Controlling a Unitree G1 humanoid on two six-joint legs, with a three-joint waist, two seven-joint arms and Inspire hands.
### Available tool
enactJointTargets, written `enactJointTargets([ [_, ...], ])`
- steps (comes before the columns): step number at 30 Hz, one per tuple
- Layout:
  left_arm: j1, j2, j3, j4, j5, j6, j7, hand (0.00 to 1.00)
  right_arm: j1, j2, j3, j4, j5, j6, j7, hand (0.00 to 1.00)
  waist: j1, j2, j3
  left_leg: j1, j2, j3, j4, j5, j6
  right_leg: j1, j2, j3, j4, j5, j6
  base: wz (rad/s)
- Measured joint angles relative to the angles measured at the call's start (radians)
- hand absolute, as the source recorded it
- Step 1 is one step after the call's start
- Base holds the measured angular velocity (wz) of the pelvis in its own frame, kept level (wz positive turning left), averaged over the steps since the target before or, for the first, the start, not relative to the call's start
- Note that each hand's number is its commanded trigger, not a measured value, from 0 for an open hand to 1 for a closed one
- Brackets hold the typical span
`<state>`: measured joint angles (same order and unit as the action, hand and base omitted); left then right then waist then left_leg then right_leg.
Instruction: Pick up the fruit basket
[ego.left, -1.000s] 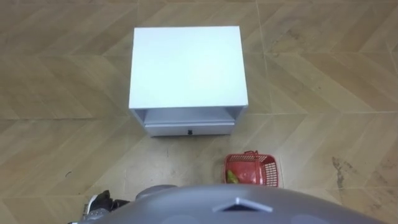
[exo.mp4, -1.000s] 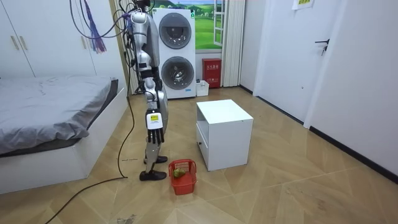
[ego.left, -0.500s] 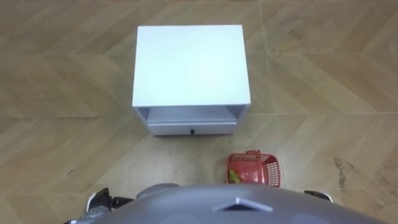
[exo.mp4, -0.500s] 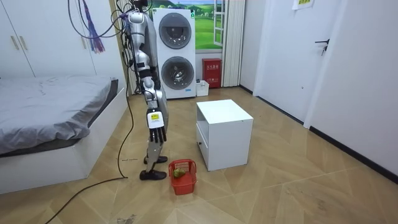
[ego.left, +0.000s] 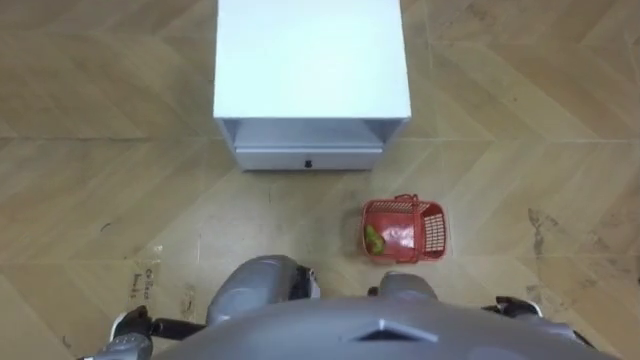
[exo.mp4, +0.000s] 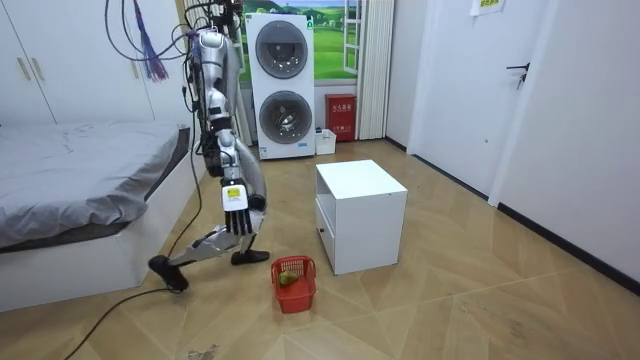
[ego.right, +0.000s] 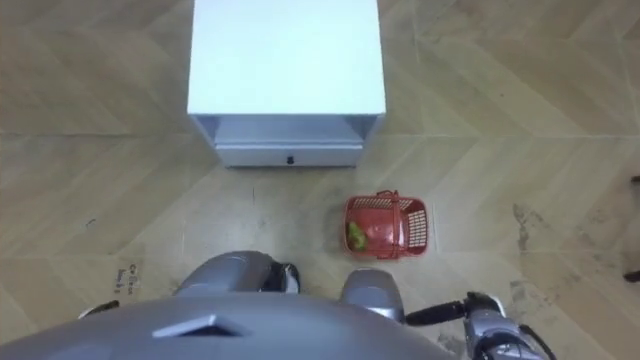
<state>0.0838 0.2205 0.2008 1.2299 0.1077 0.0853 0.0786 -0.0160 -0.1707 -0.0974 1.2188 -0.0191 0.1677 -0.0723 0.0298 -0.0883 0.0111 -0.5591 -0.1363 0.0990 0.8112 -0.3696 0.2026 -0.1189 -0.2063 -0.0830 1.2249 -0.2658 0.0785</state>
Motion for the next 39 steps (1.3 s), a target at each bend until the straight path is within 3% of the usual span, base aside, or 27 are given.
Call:
enactJointTargets([
  [1,-0.029,0.011,-0.016,0.012,-0.013,-0.002,0.006,0.0,-0.027,-0.001,0.018,-0.001,0.037,-0.01,-0.001,0.0,0.007,-0.006,-0.0026,-0.082,-0.001,0.001,0.087,-0.027,-0.006,0.002,0.001,0.001,0.009,0.001,0.003,0.1],
  [5,-0.13,0.038,-0.053,0.068,-0.049,-0.012,0.043,0.0,-0.084,0.001,0.063,0.025,0.069,-0.049,-0.001,0.0,0.012,-0.031,-0.0001,-0.303,-0.014,0.021,0.365,-0.09,-0.005,-0.028,0.006,0.008,0.075,-0.024,0.023,0.26],
  [6,-0.15,0.043,-0.064,0.075,-0.077,-0.022,0.053,0.0,-0.093,0.0,0.067,0.026,0.069,-0.061,-0.001,0.0,0.013,-0.041,0.0022,-0.365,-0.017,0.037,0.451,-0.108,-0.004,-0.058,-0.005,0.018,0.173,-0.099,0.029,0.23],
  [7,-0.159,0.043,-0.07,0.083,-0.083,-0.027,0.057,0.0,-0.1,-0.001,0.066,0.028,0.066,-0.066,-0.001,0.0,0.01,-0.041,0.0034,-0.395,-0.018,0.039,0.494,-0.117,-0.004,-0.072,-0.006,0.019,0.221,-0.132,0.032,0.25],
  [9,-0.177,0.045,-0.119,0.089,-0.131,-0.04,0.071,0.0,-0.109,0.0,0.067,0.049,0.065,-0.068,-0.002,0.0,0.006,-0.04,0.0091,-0.489,-0.017,0.047,0.634,-0.139,-0.013,-0.123,-0.007,0.022,0.398,-0.215,0.009,0.2],
  [10,-0.182,0.045,-0.139,0.092,-0.149,-0.043,0.074,0.0,-0.111,0.0,0.067,0.05,0.067,-0.069,-0.006,0.0,0.006,-0.039,0.0137,-0.526,-0.017,0.053,0.683,-0.144,-0.018,-0.15,-0.009,0.028,0.474,-0.227,-0.006,0.13],
  [13,-0.216,0.044,-0.194,0.133,-0.205,-0.067,0.105,0.0,-0.134,-0.008,0.066,0.05,0.104,-0.09,-0.026,0.0,-0.007,-0.042,0.0202,-0.617,-0.02,0.082,0.774,-0.147,-0.025,-0.229,-0.029,0.051,0.652,-0.24,-0.011,0.12],
  [16,-0.212,0.044,-0.237,0.144,-0.229,-0.114,0.13,0.0,-0.139,-0.017,0.066,0.043,0.123,-0.121,-0.055,0.0,-0.033,-0.044,0.0295,-0.661,-0.035,0.125,0.835,-0.147,-0.03,-0.247,-0.059,0.063,0.775,-0.251,-0.019,0.3],
  [19,-0.195,0.045,-0.243,0.144,-0.234,-0.139,0.15,0.0,-0.137,-0.017,0.066,0.015,0.123,-0.124,-0.066,0.0,-0.058,-0.05,0.031,-0.681,-0.035,0.147,0.858,-0.15,-0.054,-0.247,-0.072,0.072,0.825,-0.264,-0.024,0.29],
  [23,-0.167,0.045,-0.247,0.145,-0.235,-0.14,0.155,0.0,-0.137,-0.017,0.066,-0.096,0.124,-0.124,-0.12,0.0,-0.079,-0.062,0.0247,-0.689,-0.036,0.152,0.865,-0.15,-0.056,-0.241,-0.075,0.08,0.85,-0.3,-0.026,0.02],
  [26,-0.131,0.047,-0.257,0.143,-0.235,-0.16,0.159,0.0,-0.131,-0.016,0.066,-0.195,0.125,-0.126,-0.16,0.0,-0.085,-0.077,0.0158,-0.666,-0.035,0.15,0.886,-0.15,-0.055,-0.191,-0.086,0.064,0.849,-0.335,-0.033,-0.07],
  [29,-0.105,0.047,-0.263,0.139,-0.234,-0.16,0.164,0.0,-0.132,-0.019,0.063,-0.304,0.097,-0.137,-0.191,0.0,-0.107,-0.089,0.0091,-0.667,-0.034,0.144,0.924,-0.162,-0.039,-0.145,-0.087,0.039,0.855,-0.376,-0.041,0.07],
  [32,-0.075,0.046,-0.275,0.112,-0.234,-0.158,0.164,0.0,-0.135,-0.029,0.063,-0.4,0.061,-0.165,-0.215,0.0,-0.119,-0.097,0.0072,-0.678,-0.033,0.156,0.978,-0.197,-0.054,-0.104,-0.088,0.038,0.883,-0.424,-0.056,0.04],
  [33,-0.061,0.034,-0.278,0.093,-0.234,-0.156,0.163,0.0,-0.138,-0.043,0.063,-0.429,0.06,-0.175,-0.217,0.0,-0.118,-0.074,0.0092,-0.688,-0.026,0.143,1.0,-0.207,-0.06,-0.094,-0.072,0.035,0.889,-0.429,-0.056,-0.06],
  [39,-0.044,0.035,-0.297,0.088,-0.234,-0.156,0.129,0.0,-0.143,-0.046,0.076,-0.476,0.061,-0.197,-0.216,0.0,-0.107,-0.073,0.0097,-0.676,-0.03,0.144,0.981,-0.216,-0.085,-0.097,-0.076,0.045,0.88,-0.431,-0.056,-0.03],
])
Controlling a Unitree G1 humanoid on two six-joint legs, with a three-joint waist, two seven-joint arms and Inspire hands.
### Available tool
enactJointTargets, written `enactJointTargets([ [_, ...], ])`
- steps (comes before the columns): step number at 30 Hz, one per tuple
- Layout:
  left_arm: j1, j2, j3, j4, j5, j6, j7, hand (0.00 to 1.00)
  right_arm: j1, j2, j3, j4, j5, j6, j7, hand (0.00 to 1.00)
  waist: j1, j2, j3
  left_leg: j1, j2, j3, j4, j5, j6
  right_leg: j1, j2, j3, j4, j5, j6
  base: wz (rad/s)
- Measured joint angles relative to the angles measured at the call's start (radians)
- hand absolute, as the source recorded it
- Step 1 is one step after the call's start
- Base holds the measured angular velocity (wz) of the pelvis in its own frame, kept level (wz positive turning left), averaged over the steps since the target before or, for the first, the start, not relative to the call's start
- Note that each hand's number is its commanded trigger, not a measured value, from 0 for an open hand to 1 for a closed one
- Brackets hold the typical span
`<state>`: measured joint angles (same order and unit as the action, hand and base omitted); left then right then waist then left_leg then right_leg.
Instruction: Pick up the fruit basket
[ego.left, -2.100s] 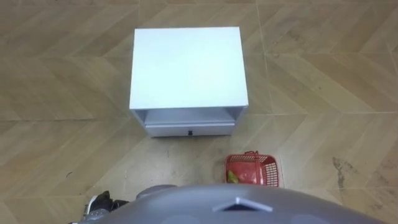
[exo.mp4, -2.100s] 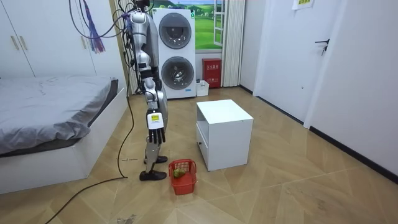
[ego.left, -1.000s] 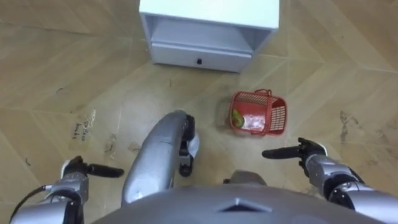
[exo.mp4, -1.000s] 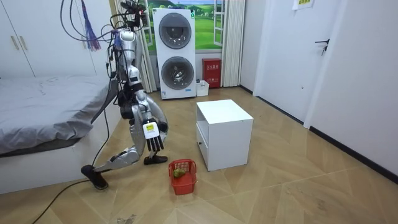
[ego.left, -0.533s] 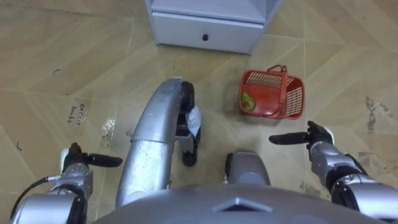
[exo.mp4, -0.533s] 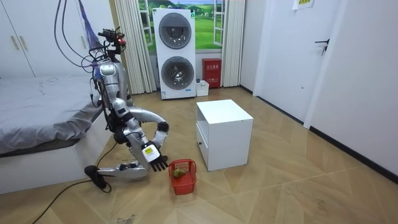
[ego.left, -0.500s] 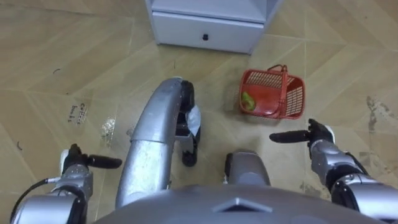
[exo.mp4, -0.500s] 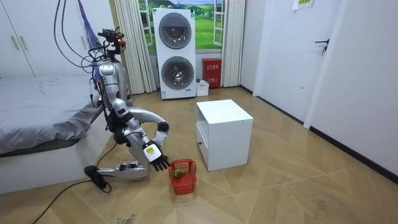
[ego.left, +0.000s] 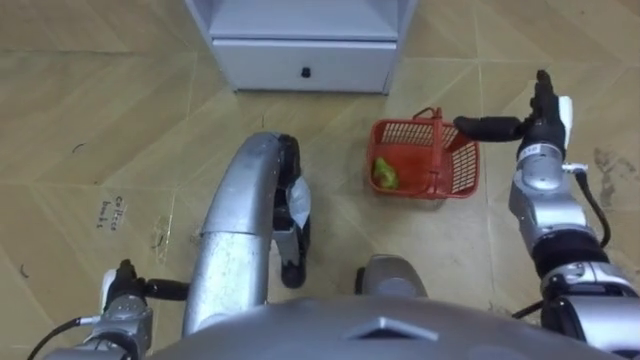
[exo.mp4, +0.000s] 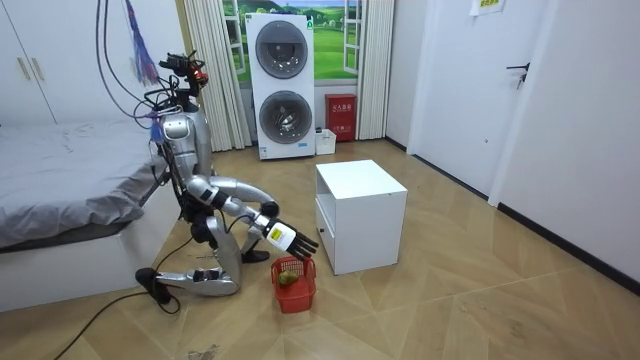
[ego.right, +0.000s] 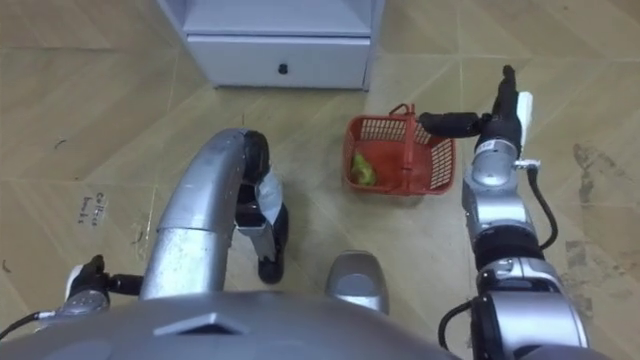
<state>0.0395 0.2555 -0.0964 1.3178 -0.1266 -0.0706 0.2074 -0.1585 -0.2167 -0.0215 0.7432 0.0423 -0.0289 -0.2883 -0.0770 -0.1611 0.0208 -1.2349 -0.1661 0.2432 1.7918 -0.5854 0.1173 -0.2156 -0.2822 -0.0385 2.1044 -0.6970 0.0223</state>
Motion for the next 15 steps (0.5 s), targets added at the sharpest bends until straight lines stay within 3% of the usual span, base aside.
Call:
enactJointTargets([
  [4,-0.003,0.0,-0.008,0.014,0.001,0.0,-0.008,0.0,-0.001,0.002,0.0,0.008,0.0,-0.001,0.0,0.0,0.008,0.002,0.0009,0.001,-0.002,-0.001,-0.003,0.001,-0.002,0.001,-0.001,-0.006,0.001,0.0,0.0,0.02],
  [7,-0.01,-0.001,-0.066,0.02,0.001,0.0,-0.008,0.0,-0.027,0.002,0.0,0.08,0.006,-0.003,0.002,0.0,0.024,0.011,0.0069,-0.004,-0.003,0.0,-0.003,0.002,-0.003,-0.008,-0.003,-0.01,0.003,0.0,0.0,0.0],
  [11,-0.023,-0.003,-0.086,0.04,0.0,0.0,-0.008,0.0,-0.048,0.003,0.001,0.121,0.041,-0.002,0.005,0.0,0.041,0.015,0.0097,-0.025,-0.003,0.001,-0.005,0.003,-0.002,-0.027,-0.006,-0.01,0.004,0.0,0.0,0.04],
  [15,-0.054,-0.004,-0.087,0.05,0.001,0.018,-0.008,0.0,-0.1,0.002,0.019,0.19,0.049,-0.003,0.013,0.0,0.076,0.024,0.0183,-0.047,-0.003,-0.001,-0.005,0.005,-0.006,-0.045,-0.002,-0.019,0.002,0.001,0.002,0.06],
])
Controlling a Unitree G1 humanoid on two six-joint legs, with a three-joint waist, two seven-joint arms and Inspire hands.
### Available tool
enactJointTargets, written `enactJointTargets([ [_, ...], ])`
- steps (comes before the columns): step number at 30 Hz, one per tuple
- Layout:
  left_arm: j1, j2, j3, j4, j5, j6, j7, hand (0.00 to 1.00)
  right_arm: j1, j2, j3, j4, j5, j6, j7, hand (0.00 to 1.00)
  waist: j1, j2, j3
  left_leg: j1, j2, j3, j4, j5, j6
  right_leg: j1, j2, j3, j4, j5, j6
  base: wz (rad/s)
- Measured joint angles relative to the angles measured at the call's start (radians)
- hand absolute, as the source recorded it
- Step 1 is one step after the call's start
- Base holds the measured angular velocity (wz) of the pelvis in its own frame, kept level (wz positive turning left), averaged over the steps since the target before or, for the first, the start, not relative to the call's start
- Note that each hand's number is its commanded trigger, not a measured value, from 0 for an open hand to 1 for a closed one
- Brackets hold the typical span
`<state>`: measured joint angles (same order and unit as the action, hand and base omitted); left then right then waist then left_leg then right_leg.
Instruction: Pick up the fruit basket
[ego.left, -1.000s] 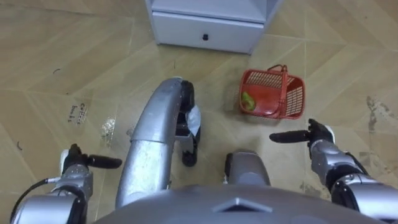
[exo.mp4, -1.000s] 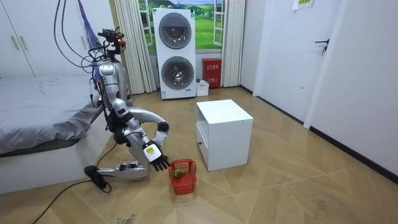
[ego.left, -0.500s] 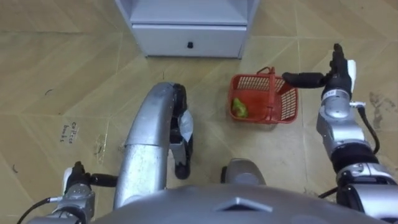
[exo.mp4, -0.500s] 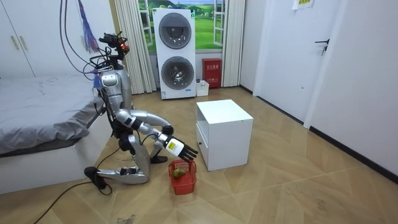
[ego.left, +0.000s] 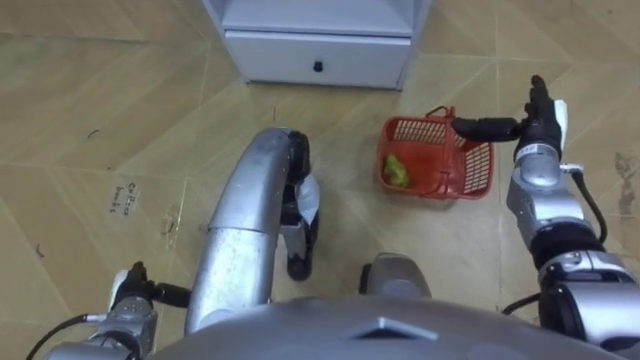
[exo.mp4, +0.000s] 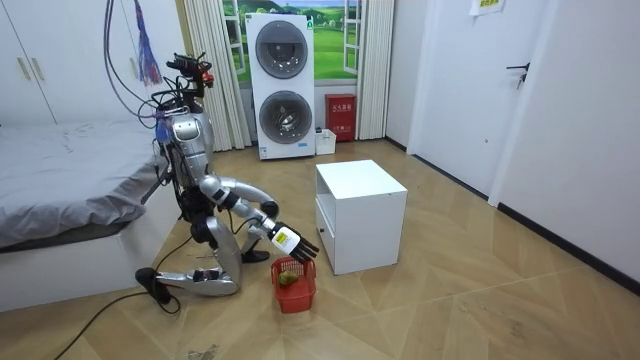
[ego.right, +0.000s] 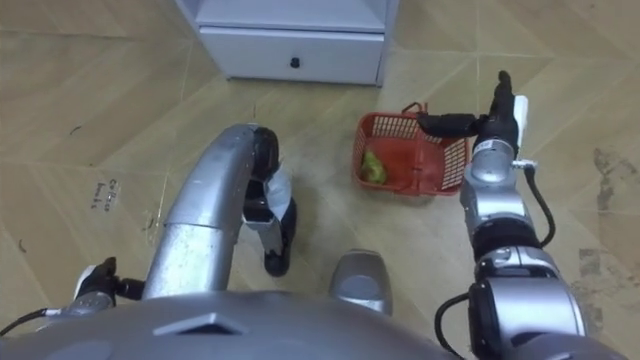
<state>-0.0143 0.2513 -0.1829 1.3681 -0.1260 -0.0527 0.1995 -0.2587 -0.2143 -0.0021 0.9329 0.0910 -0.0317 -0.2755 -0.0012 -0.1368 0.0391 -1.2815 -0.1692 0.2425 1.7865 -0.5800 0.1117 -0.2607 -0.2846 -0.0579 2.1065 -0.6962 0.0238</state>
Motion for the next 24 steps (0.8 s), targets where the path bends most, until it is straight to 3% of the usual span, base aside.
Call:
enactJointTargets([
  [3,-0.029,-0.001,-0.006,0.005,0.0,0.01,-0.02,0.0,-0.032,-0.001,0.023,0.051,0.007,0.001,0.03,0.0,0.033,0.012,0.0098,-0.005,-0.001,-0.002,0.0,0.001,-0.001,-0.003,0.003,-0.005,-0.002,0.0,0.0,0.05],
  [5,-0.031,0.0,-0.021,0.005,0.0,0.01,-0.029,0.0,-0.051,-0.001,0.033,0.074,0.026,0.001,0.051,0.0,0.042,0.02,0.0085,-0.016,-0.001,-0.002,-0.001,0.003,-0.002,-0.014,0.004,-0.005,-0.001,0.0,0.0,0.05],
  [6,-0.031,0.0,-0.028,0.005,0.0,0.011,-0.035,0.0,-0.063,-0.002,0.041,0.089,0.028,0.0,0.059,0.0,0.046,0.024,0.0118,-0.021,-0.001,-0.001,-0.002,0.005,-0.002,-0.02,0.002,-0.006,0.0,0.0,0.001,0.05],
  [12,-0.033,-0.008,-0.058,0.01,-0.001,0.027,-0.039,0.0,-0.077,-0.026,0.069,0.173,0.045,0.001,0.086,0.0,0.086,0.027,0.0138,-0.038,-0.001,0.007,-0.01,0.012,-0.002,-0.047,-0.007,-0.009,0.001,-0.001,0.003,0.03],
  [24,-0.03,-0.01,-0.067,0.01,-0.002,0.048,-0.077,0.0,-0.077,-0.067,0.098,0.27,0.14,0.005,0.116,0.0,0.097,0.038,0.0161,-0.067,0.0,0.011,-0.014,0.023,-0.001,-0.071,-0.01,-0.026,0.004,-0.001,0.003,0.04],
])
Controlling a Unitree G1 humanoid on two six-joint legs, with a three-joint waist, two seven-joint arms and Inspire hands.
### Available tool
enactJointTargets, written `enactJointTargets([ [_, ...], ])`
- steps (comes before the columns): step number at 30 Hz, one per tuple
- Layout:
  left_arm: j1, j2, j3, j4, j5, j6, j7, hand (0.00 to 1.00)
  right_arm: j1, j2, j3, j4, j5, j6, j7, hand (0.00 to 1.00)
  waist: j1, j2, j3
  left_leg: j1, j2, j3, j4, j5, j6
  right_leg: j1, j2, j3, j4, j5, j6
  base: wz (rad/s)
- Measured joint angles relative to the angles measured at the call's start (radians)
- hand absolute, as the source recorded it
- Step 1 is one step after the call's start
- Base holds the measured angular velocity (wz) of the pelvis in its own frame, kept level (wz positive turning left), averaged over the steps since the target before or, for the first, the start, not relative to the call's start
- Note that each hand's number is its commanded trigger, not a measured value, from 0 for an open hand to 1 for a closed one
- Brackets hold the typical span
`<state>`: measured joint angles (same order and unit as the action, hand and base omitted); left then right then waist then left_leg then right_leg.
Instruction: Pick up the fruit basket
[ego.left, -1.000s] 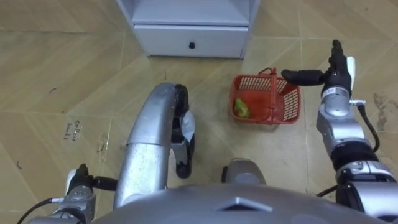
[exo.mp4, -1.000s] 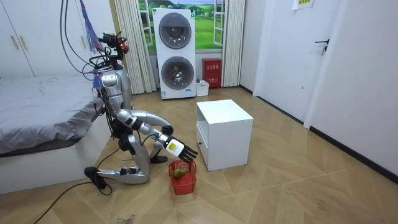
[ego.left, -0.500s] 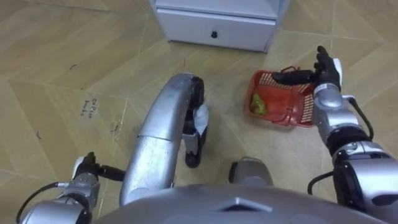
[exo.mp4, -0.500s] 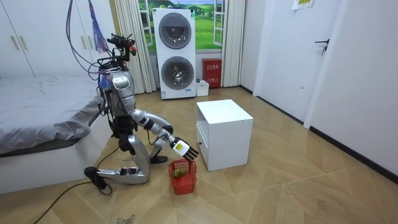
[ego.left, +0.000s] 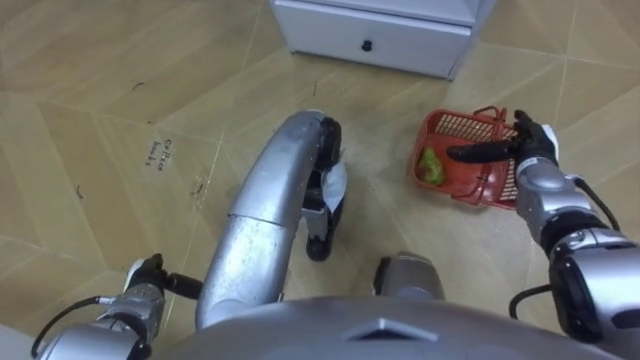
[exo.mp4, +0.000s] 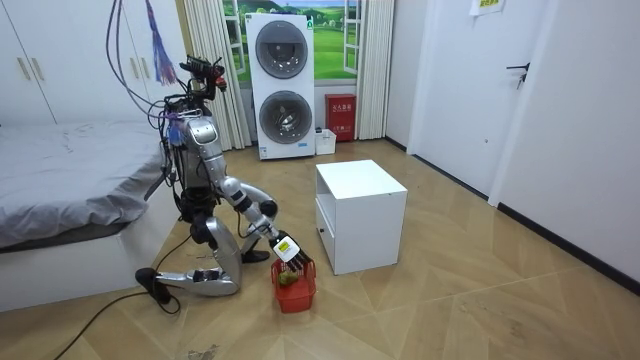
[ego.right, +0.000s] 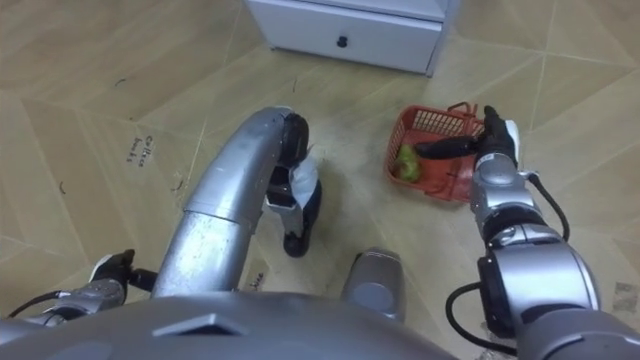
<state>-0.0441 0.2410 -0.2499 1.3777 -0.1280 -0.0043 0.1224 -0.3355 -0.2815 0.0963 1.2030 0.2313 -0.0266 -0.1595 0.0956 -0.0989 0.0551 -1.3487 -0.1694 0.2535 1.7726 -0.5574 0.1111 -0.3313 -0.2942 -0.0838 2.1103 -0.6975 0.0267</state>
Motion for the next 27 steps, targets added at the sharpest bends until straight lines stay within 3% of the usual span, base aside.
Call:
enactJointTargets([
  [13,0.027,-0.002,-0.012,0.007,0.0,0.011,-0.025,0.0,0.002,-0.005,0.0,0.102,0.048,0.008,0.006,0.0,0.023,0.012,-0.0019,-0.001,0.0,0.002,0.0,0.0,0.001,0.0,0.0,-0.001,0.0,0.0,0.0,0.0],
  [22,0.026,-0.03,-0.013,0.007,0.0,0.008,-0.024,0.0,0.002,-0.005,0.021,0.115,0.062,0.008,0.029,0.0,0.025,0.021,-0.0052,-0.002,0.0,0.002,0.0,0.0,0.001,0.0,0.0,-0.007,0.0,0.0,0.0,0.0],
  [27,0.026,-0.031,-0.032,0.008,0.0,0.005,-0.026,0.0,0.002,-0.005,0.038,0.116,0.081,0.008,0.039,0.0,0.028,0.022,-0.0044,-0.002,0.001,0.002,0.001,0.0,0.001,0.0,0.0,-0.006,0.0,0.0,0.0,0.0],
])
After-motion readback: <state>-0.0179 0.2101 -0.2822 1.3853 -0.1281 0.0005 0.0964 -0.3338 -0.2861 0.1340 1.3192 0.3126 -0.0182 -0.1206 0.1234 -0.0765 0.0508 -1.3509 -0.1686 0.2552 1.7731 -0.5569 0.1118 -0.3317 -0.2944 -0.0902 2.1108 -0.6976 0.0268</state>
